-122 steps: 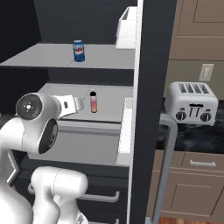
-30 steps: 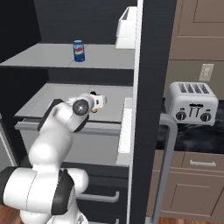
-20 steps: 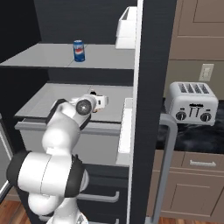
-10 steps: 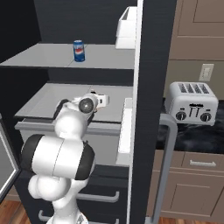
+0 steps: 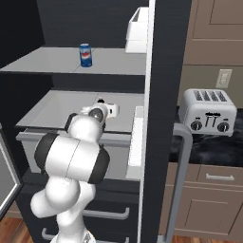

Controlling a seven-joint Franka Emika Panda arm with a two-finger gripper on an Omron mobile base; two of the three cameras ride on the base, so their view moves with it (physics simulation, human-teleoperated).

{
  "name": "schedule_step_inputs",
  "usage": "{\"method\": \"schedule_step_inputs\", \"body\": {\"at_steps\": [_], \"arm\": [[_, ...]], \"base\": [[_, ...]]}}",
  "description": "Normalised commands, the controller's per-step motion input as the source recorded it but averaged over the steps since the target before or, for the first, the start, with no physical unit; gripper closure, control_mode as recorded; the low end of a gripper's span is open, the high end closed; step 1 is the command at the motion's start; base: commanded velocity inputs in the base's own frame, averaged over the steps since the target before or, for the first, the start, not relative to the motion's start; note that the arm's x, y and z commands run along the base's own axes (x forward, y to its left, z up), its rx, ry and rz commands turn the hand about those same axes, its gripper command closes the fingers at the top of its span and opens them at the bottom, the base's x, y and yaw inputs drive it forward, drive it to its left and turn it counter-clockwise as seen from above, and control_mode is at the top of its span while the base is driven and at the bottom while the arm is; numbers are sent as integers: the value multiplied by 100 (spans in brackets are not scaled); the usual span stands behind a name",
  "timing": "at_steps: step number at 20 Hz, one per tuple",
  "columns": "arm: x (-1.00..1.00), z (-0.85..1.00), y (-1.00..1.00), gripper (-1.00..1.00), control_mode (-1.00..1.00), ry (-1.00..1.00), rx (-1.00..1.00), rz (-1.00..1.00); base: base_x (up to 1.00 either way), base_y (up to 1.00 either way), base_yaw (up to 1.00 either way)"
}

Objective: Open the fridge, grab two sodas, and place both sodas inside the bowl with ice on the dining counter.

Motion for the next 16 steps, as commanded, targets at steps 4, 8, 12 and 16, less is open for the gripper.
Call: {"method": "schedule_step_inputs", "body": {"at_steps": [4, 8, 12, 16], "arm": [[16, -19, 8, -100, -100, 0, 0, 0], [25, -18, 21, -100, -100, 0, 0, 0], [24, -15, 20, 100, -100, 0, 0, 0], [13, -8, 4, 100, -100, 0, 0, 1]], "base": [[0, 0, 0], [0, 0, 0], [0, 0, 0], [0, 0, 0]]}}
